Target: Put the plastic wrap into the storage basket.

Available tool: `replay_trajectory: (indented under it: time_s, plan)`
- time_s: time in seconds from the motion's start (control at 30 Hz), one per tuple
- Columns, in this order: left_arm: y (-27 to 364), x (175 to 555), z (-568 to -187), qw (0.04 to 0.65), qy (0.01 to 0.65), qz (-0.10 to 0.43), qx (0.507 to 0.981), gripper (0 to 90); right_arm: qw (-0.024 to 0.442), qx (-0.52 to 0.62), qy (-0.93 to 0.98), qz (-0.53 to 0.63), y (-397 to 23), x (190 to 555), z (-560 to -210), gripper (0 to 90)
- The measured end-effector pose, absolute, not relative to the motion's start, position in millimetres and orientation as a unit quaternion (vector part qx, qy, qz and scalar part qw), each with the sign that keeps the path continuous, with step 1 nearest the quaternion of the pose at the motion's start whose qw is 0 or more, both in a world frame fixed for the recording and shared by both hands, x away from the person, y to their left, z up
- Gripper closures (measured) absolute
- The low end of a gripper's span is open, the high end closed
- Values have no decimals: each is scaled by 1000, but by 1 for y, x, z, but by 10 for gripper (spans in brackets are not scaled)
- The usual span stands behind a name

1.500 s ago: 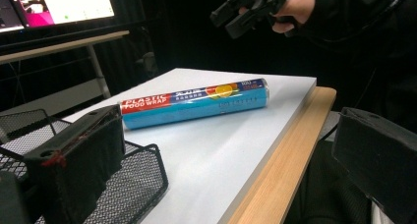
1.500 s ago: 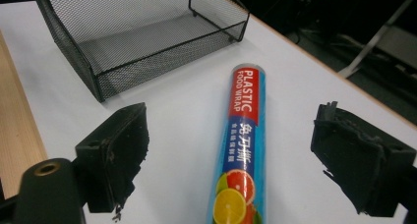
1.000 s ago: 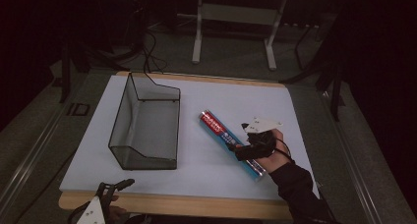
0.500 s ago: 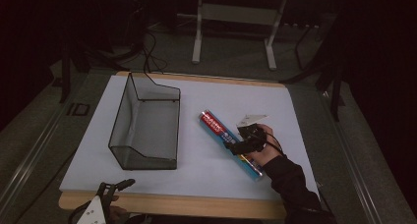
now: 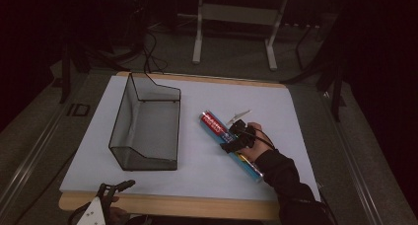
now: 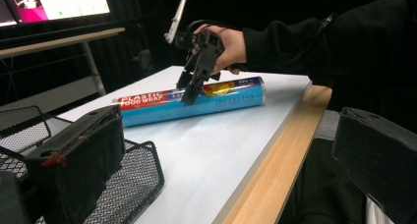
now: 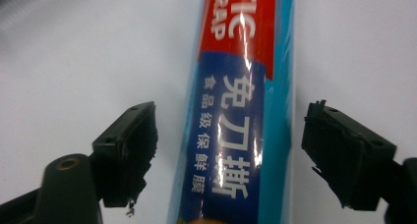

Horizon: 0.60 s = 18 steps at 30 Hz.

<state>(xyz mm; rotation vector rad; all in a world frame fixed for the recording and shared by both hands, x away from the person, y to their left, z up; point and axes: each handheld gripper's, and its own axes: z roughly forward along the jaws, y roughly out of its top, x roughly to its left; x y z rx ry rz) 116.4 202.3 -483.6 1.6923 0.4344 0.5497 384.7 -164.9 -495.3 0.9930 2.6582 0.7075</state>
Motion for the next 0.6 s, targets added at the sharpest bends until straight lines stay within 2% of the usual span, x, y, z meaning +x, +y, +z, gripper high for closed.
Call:
replay_trajectory:
  time_s: [0.6]
  plan:
    - [201,116,-484,603,185,240,738,1,58,364,919,140,-151,405,-511,284]
